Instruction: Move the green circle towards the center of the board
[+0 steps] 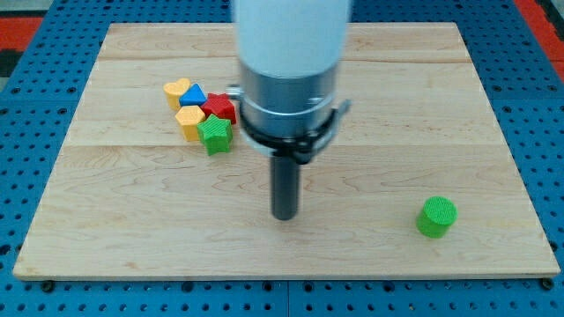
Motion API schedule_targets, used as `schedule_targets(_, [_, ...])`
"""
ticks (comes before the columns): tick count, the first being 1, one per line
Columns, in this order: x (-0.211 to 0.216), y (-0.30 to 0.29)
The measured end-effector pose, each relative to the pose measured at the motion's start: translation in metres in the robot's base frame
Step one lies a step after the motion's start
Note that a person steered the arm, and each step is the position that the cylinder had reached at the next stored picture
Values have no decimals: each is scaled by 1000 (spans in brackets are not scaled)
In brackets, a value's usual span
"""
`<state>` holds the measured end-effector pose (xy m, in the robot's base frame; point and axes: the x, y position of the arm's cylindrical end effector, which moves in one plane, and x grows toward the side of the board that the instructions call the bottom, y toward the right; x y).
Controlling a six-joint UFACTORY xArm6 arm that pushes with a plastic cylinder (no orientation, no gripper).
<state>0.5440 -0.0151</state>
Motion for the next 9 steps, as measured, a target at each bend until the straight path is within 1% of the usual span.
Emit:
schedule_targets(1, [-6,-11])
schedule_targets(2, [3,18])
schedule_targets(3, [49,95])
schedule_targets(4, [53,165])
schedule_targets(6, [1,162])
schedule_targets(7, [-2,177])
schedule_targets(8, [-2,172])
schedule_targets(9, [-2,154])
